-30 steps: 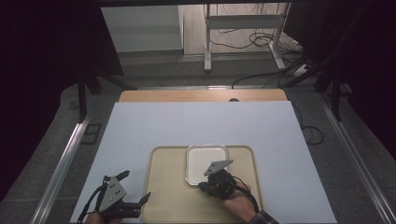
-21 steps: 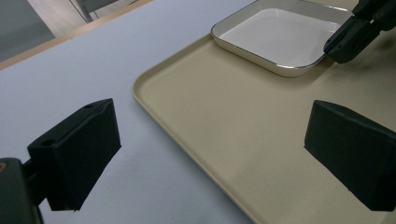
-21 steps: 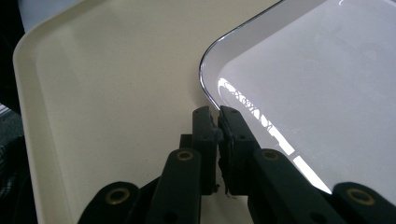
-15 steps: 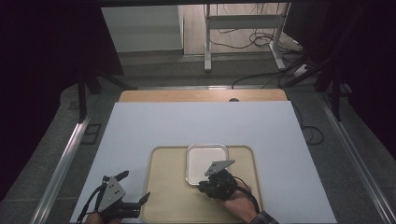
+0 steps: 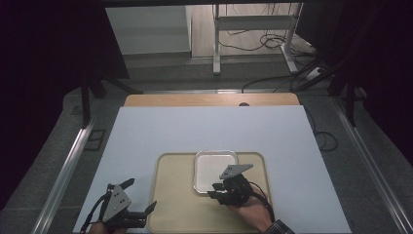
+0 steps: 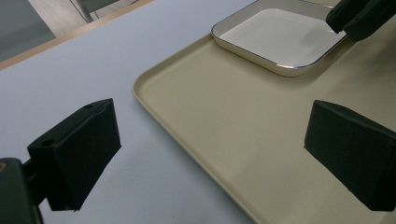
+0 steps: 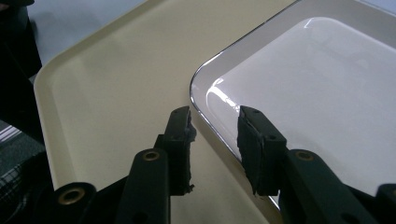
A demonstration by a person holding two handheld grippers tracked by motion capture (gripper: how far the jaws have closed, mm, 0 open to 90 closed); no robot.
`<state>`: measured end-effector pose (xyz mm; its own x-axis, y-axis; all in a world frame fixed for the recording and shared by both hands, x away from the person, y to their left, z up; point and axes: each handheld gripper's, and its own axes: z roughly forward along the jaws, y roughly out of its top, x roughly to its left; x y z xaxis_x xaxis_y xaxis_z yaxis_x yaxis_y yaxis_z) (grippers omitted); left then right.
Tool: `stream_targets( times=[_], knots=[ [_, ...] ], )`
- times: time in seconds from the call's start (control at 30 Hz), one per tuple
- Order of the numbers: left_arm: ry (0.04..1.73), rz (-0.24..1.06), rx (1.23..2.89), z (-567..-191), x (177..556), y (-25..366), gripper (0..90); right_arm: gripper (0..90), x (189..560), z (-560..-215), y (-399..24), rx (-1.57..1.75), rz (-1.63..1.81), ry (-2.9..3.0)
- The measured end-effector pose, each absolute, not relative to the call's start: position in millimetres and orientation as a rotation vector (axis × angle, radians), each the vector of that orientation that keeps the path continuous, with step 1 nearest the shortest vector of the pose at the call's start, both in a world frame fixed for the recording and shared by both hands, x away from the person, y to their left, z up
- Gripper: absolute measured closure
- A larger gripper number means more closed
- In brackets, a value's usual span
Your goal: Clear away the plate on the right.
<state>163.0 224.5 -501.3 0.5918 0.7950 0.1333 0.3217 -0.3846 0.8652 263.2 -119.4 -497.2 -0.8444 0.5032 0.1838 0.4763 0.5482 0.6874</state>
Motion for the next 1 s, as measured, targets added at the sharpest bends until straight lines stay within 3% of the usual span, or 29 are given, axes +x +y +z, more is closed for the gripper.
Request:
stream_targets(
  times=[0.43,1.0],
  knots=[
    [0.891,0.697,1.959,-501,163,225,2.9,50.0,271,-486,-139,0.928,1.23,2.665],
    [0.895,0.703,1.962,-501,163,224,3.0,38.4,278,-477,-162,0.951,1.231,2.593]
  ],
)
